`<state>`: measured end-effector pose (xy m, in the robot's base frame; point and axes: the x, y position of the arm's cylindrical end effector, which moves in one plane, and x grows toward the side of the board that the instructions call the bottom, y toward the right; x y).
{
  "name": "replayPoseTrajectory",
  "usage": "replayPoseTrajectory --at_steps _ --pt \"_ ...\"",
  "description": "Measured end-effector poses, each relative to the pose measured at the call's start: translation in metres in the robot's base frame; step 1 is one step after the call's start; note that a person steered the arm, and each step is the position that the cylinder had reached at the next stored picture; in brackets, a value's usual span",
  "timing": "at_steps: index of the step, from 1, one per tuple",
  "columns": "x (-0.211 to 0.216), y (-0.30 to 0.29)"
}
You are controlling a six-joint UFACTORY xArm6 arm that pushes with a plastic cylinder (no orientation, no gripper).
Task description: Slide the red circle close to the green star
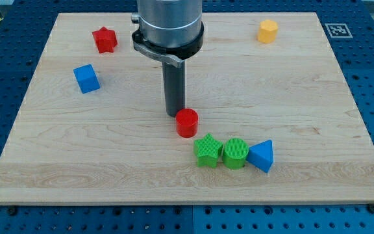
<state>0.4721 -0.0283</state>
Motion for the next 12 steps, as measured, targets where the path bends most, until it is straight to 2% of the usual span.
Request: replayPoseTrajectory --at_steps 2,3,4,7,12 --pt "0.0 -0.015" --pt "-0.018 -0.012" --pt "-0.03 0.02" --pt "0.005 0.031" --pt "0.022 0.006"
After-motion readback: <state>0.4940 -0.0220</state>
